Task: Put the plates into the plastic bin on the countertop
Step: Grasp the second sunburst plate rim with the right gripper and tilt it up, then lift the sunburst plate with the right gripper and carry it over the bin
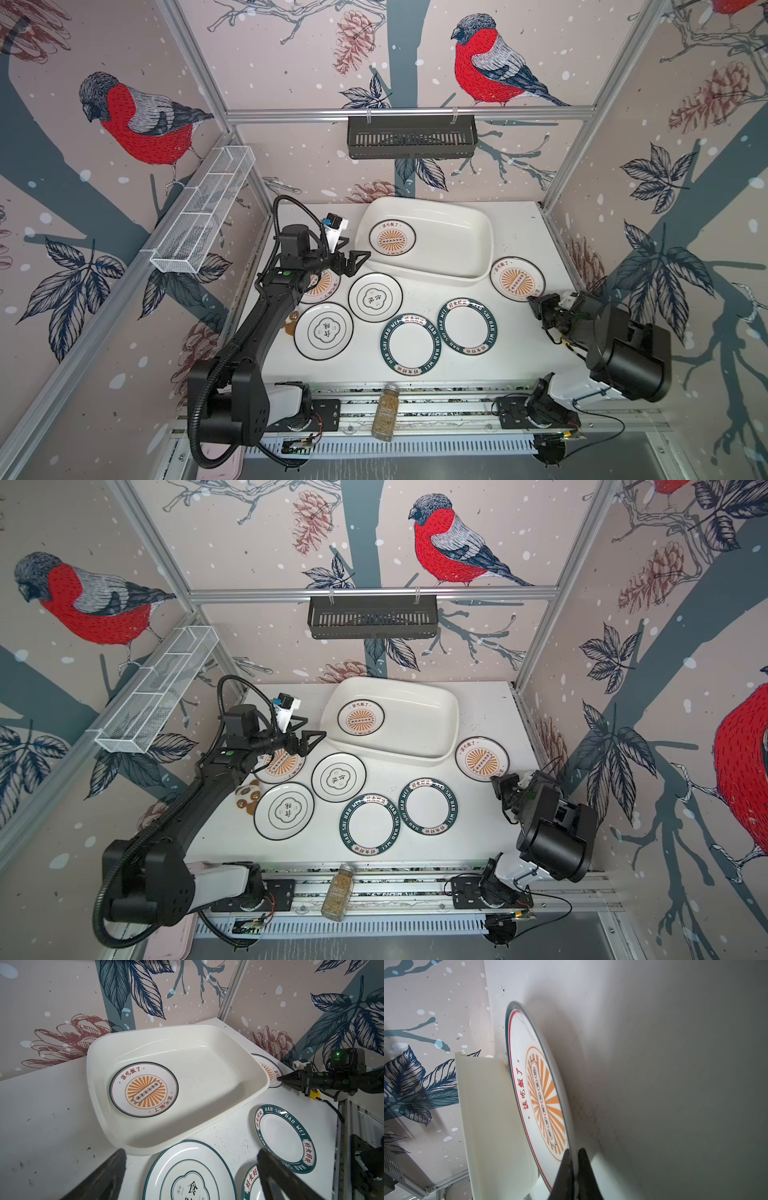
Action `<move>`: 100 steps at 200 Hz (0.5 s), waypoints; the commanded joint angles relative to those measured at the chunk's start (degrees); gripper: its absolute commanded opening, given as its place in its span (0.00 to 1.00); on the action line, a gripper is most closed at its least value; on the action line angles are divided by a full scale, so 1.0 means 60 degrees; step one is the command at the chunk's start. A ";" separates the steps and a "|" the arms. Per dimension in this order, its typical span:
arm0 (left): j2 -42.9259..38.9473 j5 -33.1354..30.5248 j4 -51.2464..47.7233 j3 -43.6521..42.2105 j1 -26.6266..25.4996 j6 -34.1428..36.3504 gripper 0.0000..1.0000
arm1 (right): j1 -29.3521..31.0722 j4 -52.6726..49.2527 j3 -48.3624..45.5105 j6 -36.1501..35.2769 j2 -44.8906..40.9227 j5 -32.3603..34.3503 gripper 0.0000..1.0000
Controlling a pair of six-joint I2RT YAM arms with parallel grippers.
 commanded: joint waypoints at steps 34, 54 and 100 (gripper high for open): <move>-0.0047 0.0146 0.0288 0.0055 -0.0012 -0.0019 0.97 | -0.0331 -0.0292 0.0262 0.0033 -0.0954 0.0177 0.01; -0.0030 0.0174 0.0275 0.0081 -0.0011 -0.0011 0.97 | -0.0412 -0.0724 0.0489 -0.0114 -0.1450 0.0321 0.01; 0.0019 0.0146 0.0167 0.0097 -0.0012 0.0025 0.97 | -0.0636 -0.1447 0.0767 -0.0224 -0.2484 0.0297 0.01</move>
